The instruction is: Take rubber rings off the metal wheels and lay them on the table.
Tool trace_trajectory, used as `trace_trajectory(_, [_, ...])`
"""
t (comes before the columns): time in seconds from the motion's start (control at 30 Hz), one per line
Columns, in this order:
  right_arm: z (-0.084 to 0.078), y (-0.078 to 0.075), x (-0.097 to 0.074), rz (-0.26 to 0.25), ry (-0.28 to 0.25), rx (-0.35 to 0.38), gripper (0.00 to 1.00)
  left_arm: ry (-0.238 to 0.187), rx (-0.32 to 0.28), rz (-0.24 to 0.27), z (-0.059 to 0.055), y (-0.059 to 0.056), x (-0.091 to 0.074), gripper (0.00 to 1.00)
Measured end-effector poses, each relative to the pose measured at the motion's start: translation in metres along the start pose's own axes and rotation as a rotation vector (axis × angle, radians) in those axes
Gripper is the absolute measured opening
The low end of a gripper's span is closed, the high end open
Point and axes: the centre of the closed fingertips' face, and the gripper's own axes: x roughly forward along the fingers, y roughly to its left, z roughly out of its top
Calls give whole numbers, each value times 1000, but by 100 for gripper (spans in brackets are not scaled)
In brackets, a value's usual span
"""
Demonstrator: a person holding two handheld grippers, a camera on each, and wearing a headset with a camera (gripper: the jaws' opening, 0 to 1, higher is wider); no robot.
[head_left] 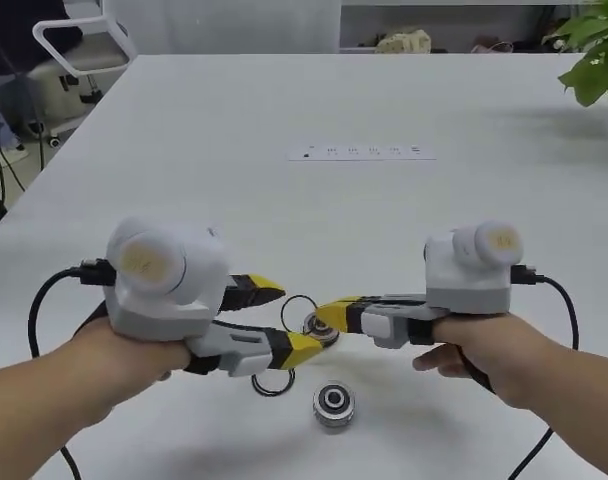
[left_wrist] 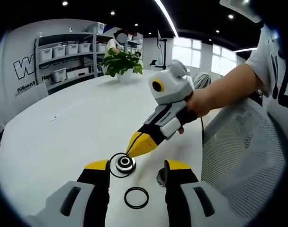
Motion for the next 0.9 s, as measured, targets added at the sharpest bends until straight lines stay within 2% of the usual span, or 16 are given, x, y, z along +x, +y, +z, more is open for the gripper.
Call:
trace_trajectory(0.23, [-2,7,3,28,8,0,0,11,-13,4,-11,-1,-12,49])
trace_trajectory(0.53, [-8,15,6,55,33,8,0,7,-24,12,-16,-6,-26,55])
trace_trajectory(0.9, [-19,23,11,73,70,7,0,11,-50,27,-28,-8,-43,61])
